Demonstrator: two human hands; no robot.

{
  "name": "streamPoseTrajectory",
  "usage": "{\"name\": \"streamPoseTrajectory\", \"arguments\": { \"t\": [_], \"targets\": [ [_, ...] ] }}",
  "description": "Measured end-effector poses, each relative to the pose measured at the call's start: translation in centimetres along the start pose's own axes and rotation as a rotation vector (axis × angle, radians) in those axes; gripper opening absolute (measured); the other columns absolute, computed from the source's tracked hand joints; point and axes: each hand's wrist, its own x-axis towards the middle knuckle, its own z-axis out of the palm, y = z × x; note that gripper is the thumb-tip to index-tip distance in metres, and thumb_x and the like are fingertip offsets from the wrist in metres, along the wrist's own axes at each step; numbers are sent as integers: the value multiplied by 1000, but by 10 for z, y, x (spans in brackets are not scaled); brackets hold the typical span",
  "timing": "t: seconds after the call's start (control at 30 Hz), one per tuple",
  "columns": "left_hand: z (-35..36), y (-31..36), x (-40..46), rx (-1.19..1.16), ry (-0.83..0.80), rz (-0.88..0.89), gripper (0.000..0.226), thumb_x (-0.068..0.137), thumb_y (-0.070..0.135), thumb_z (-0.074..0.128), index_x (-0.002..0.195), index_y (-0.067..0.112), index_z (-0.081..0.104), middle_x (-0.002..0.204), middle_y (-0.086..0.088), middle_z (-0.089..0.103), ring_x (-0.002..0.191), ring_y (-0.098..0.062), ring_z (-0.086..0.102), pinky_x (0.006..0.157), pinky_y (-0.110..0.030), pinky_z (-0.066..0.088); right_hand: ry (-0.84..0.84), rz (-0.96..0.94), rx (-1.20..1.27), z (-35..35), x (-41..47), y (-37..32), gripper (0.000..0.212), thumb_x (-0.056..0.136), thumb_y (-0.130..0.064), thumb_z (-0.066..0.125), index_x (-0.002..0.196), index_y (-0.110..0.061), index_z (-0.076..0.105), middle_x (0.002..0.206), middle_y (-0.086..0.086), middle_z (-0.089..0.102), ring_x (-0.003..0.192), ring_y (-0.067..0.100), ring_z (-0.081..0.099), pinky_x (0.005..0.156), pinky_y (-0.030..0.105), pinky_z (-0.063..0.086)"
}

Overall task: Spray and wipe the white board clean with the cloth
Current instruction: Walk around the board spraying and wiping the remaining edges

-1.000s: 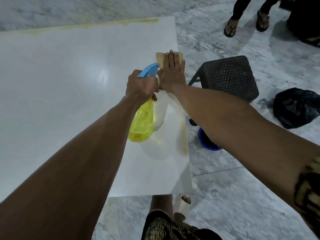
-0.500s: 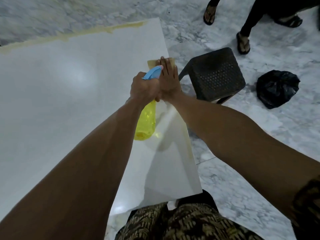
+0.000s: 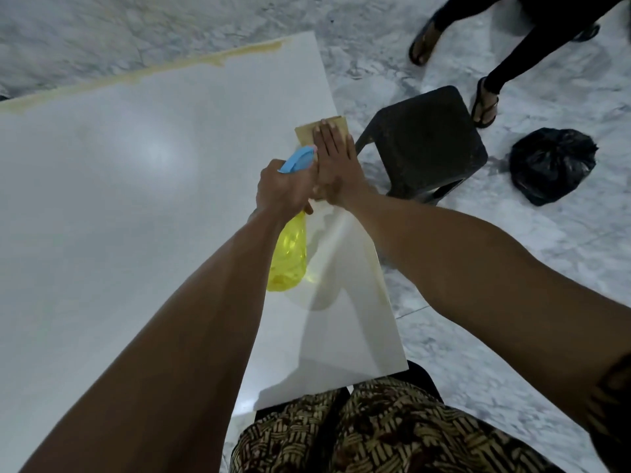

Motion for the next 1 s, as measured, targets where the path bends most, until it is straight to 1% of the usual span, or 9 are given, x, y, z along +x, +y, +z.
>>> {"name": "streamPoseTrajectory", "arguments": {
  "t": [0.07, 0.13, 0.23, 0.37, 0.5, 0.63, 0.73, 0.83, 1.0],
  "targets": [
    [-2, -8, -2, 18, -2, -2, 43, 79, 27, 65, 112, 0, 71, 76, -9, 77, 54, -24, 74, 73, -54, 67, 18, -15, -33, 3, -11, 1, 69, 104, -38, 29, 156, -6, -2, 165, 12, -4, 153, 28, -5, 122, 47, -1],
    [-3, -15, -3, 31, 4, -1, 36, 84, 23, 64, 112, 1, 72, 74, -7, 78, 56, -25, 75, 72, -53, 67, 7, -30, -55, 8, -26, 1, 68, 104, -39, 27, 156, -6, -2, 165, 13, -4, 153, 28, -5, 122, 46, -1],
    [-1, -19, -9, 45, 1, -10, 42, 84, 27, 64, 116, 1, 70, 74, -4, 78, 54, -21, 74, 73, -49, 68, 20, -25, -45, 13, -50, 3, 70, 103, -40, 28, 157, -6, -2, 165, 13, -4, 153, 28, -4, 123, 45, 1],
    [8, -24, -20, 76, -20, -10, 39, 88, 24, 63, 120, 2, 68, 79, -5, 78, 51, -19, 73, 76, -48, 68, 11, -23, -34, 24, -83, 2, 72, 103, -42, 28, 156, -5, -3, 165, 13, -5, 153, 29, -5, 124, 47, 3],
    [16, -29, -34, 84, -54, 14, 56, 80, 27, 58, 133, 14, 67, 78, -4, 76, 58, -22, 76, 77, -51, 67, -11, 0, -37, 35, -112, 0, 73, 102, -41, 27, 156, -6, -6, 165, 13, -7, 153, 29, -7, 124, 48, 2],
    [21, -38, -51, 52, -44, 42, 59, 80, 29, 58, 136, 14, 67, 77, -4, 72, 68, -27, 77, 76, -54, 67, -23, -2, -34, 42, -146, -1, 72, 102, -38, 27, 156, -6, -8, 165, 12, -9, 152, 28, -10, 123, 47, -4],
    [23, -45, -63, 28, -18, 41, 66, 74, 34, 55, 136, 16, 66, 76, -3, 73, 67, -27, 78, 77, -54, 67, -17, 0, 14, 47, -168, -1, 72, 101, -35, 31, 156, -7, -6, 165, 11, -7, 153, 27, -9, 119, 43, -11],
    [29, -52, -77, 49, -3, 33, 65, 75, 34, 55, 137, 16, 65, 75, -3, 74, 64, -25, 78, 77, -54, 67, 9, -3, 32, 53, -186, -2, 72, 100, -34, 32, 157, -8, -4, 166, 10, -6, 153, 25, -8, 118, 41, -14],
    [43, -59, -98, 32, 9, 20, 65, 75, 31, 56, 138, 16, 64, 74, -4, 73, 63, -25, 76, 78, -53, 67, 4, -40, 64, 59, -206, -4, 71, 103, -34, 34, 157, -7, -2, 166, 10, -6, 153, 24, -9, 122, 45, -7]
  ]
}}
